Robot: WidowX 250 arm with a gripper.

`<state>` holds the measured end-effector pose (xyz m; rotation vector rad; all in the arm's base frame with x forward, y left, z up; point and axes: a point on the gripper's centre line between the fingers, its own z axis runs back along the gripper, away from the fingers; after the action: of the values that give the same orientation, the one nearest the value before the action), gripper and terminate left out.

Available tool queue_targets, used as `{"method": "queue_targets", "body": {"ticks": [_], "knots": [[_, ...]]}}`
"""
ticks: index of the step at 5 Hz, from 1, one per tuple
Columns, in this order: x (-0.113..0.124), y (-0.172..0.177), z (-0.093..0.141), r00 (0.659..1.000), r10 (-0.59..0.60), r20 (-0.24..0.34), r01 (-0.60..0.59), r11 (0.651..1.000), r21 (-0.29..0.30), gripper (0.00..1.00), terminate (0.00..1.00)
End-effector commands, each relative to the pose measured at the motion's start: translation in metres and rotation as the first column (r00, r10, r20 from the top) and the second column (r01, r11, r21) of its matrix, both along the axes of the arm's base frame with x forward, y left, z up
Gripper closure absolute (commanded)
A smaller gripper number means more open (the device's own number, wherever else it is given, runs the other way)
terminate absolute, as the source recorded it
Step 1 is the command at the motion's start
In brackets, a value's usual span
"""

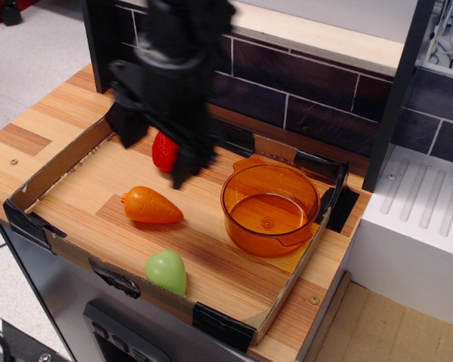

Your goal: Put carrot in pot

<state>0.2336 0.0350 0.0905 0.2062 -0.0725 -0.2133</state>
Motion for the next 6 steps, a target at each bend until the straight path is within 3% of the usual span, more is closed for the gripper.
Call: {"method": "queue_targets", "body": {"ticks": [1, 2, 3, 4, 6], "knots": [[0.012, 0.027, -0.022, 0.924, -0.357, -0.135, 0.344, 0.932, -0.111, 0.00, 0.00], [0.015, 0.027, -0.029, 0.888, -0.433, -0.155, 0.410, 0.898, -0.160, 0.00, 0.00], [0.014, 0.020, -0.039, 0.857, -0.498, -0.134, 0.476, 0.864, -0.162, 0.00, 0.00], [0.016, 0.019, -0.047, 0.854, -0.505, -0.123, 0.491, 0.861, -0.131, 0.00, 0.00], [0.019, 0.024, -0.066, 0.840, -0.520, -0.154, 0.507, 0.854, -0.118, 0.00, 0.00]]}}
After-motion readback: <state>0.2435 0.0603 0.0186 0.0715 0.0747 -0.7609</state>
